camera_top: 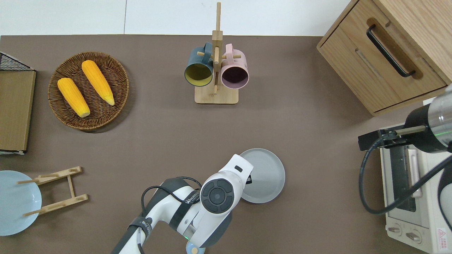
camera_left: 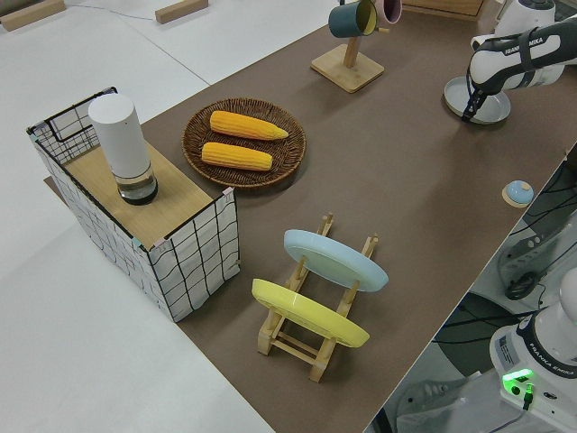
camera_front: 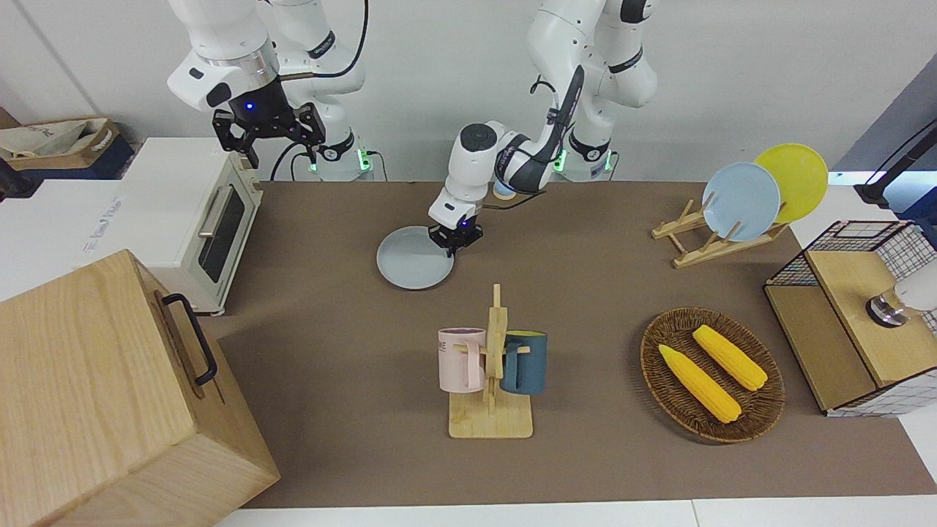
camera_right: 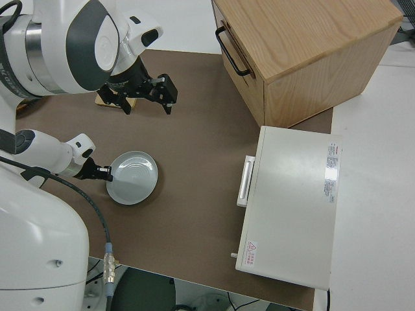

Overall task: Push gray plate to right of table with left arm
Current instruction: 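Push the gray plate with the left gripper toward the toaster oven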

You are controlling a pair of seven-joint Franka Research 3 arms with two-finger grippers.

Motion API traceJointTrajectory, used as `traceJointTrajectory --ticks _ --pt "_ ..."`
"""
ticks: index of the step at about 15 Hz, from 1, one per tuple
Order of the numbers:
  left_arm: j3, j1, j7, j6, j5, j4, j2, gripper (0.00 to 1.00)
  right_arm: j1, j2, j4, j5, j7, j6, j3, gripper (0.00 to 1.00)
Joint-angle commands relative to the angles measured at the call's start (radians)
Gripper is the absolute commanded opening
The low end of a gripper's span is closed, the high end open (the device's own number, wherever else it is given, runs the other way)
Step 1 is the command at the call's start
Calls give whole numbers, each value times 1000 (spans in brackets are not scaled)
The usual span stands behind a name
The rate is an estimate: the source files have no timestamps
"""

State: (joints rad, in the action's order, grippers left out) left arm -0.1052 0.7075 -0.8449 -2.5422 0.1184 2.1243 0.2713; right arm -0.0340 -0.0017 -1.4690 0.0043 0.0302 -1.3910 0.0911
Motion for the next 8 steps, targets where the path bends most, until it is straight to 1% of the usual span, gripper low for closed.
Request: traceJointTrajectory --ticks 1,4,7,8 --pt "4 50 -74 -7 -29 -99 135 0 11 -8 -1 8 -1 12 6 983" --pt "2 64 -120 2 -66 -142 163 0 11 -8 -1 8 -3 12 6 983" --pt "2 63 -117 8 -69 -144 160 0 11 -8 1 10 -3 12 4 983" --pt "4 61 -109 14 -69 -142 158 233 11 -8 1 8 -3 12 4 983"
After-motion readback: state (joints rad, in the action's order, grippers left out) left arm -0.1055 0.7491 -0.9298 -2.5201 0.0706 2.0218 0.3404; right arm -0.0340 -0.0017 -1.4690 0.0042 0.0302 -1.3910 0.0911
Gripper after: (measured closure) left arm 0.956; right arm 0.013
